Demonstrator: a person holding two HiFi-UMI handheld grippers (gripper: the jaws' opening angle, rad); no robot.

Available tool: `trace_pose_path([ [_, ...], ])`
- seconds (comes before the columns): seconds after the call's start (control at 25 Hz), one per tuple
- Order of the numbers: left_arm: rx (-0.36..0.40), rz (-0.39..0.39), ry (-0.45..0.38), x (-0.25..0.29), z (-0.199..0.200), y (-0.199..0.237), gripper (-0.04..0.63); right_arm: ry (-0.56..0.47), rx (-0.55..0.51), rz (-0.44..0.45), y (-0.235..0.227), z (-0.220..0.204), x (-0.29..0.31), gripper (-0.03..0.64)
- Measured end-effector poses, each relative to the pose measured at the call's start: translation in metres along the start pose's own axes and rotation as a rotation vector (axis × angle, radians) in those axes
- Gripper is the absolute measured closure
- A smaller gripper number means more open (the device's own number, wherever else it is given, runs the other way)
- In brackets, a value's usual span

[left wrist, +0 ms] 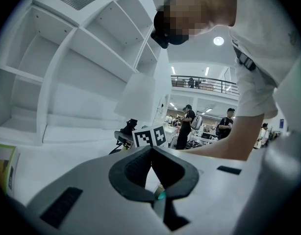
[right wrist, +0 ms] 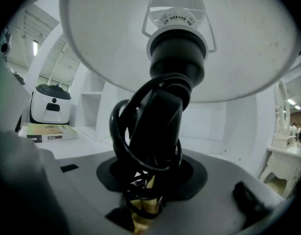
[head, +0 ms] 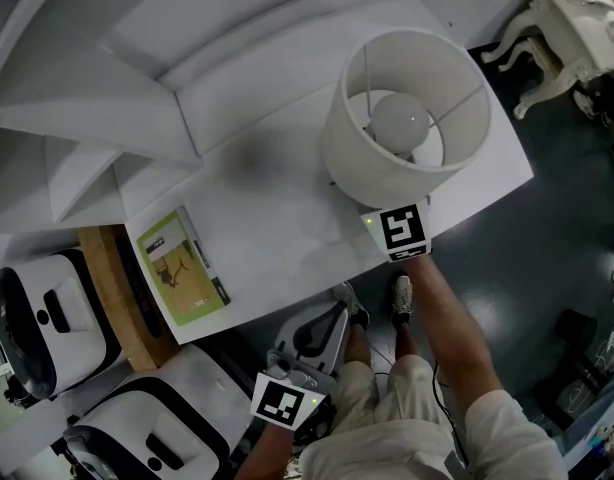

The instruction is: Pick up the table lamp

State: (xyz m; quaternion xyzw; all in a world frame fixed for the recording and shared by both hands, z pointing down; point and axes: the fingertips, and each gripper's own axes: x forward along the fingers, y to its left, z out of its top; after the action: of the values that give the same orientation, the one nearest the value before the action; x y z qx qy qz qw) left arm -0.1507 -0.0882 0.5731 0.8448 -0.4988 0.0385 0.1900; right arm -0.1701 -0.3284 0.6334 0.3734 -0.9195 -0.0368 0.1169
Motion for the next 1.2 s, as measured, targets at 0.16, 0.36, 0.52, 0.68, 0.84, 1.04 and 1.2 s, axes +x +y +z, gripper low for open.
trace_pose_path([
  [0.16,0.004,0.000,-0.006,-0.001,0.004,0.000,0.585,0.001,0.017,0.010,0.002,0.004,-0.004,0.468],
  [0.36,0.013,-0.002,-0.026,-0.001,0.014,-0.007,0.584,-0.004,0.018,0.025,0.004,0.015,-0.012,0.480],
  [0.52,0.017,-0.001,-0.046,-0.002,0.025,-0.011,0.586,-0.012,-0.003,0.034,0.004,0.031,-0.017,0.480],
  [0.68,0.019,-0.001,-0.068,-0.004,0.037,-0.016,0.584,-0.027,-0.005,0.039,0.000,0.053,-0.025,0.482],
  [0.84,0.014,0.006,-0.094,-0.008,0.052,-0.022,0.585,-0.035,-0.004,0.046,-0.005,0.077,-0.037,0.482],
  [1.04,0.030,0.018,-0.131,-0.016,0.071,-0.030,0.586,-0.061,-0.009,0.059,-0.009,0.110,-0.057,0.483],
  [1.2,0.041,0.032,-0.153,-0.023,0.083,-0.033,0.585,-0.092,0.004,0.068,-0.010,0.134,-0.070,0.485],
])
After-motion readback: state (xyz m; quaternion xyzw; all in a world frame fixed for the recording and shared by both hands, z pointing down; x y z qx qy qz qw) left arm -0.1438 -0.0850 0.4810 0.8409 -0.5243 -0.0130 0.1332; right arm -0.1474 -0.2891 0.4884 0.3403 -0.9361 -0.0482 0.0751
